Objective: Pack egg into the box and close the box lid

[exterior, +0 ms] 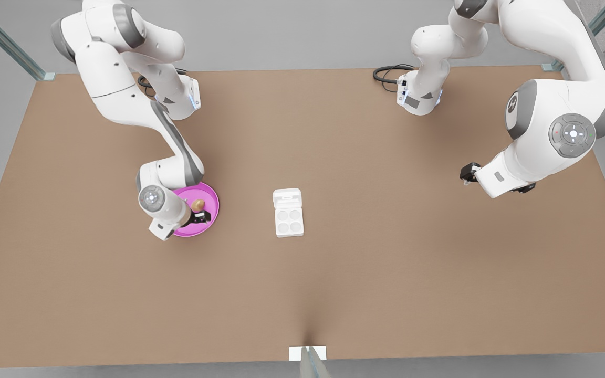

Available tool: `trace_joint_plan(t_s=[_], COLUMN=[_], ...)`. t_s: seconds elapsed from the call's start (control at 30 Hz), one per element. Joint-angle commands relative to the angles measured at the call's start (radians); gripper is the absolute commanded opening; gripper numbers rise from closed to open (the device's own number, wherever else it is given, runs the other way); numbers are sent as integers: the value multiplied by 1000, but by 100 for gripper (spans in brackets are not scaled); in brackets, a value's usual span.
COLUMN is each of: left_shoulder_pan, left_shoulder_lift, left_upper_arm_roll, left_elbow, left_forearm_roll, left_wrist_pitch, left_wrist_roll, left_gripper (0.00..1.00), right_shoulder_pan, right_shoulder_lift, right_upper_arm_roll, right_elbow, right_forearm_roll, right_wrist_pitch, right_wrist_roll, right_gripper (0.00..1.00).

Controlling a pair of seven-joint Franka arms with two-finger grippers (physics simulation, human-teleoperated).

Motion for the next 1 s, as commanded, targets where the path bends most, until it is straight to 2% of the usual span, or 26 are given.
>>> trace_joint_plan(t_s=[0.0,0.13,0.2,0.3,0.57,0.97], left_shoulder_pan=[0,0,0,0,0,0], left_shoulder_lift=[-1,0,5,5,5,8], left_upper_arm_roll=[0,0,0,0,0,0], left_elbow=[0,-1,-1,-1,-1,-1], left_forearm_roll=[1,-1,-3,-3,-3,-3], left_wrist_pitch=[0,0,0,0,0,0], left_wrist_roll=[14,14,14,14,14,14], left_gripper=[100,100,100,100,100,100], right_shoulder_pan=[1,-15,-27,-25,-22,-10], right_shoulder_lift=[-1,-2,-22,-131,-220,-179], right_upper_arm_roll=[0,0,2,2,9,26], right_elbow=[-10,-37,-101,-195,-343,-280], right_forearm_roll=[1,1,1,7,7,10], right_wrist_pitch=[105,99,101,99,107,120], right_wrist_roll=[124,147,147,165,216,273], right_gripper=[100,100,100,100,100,100])
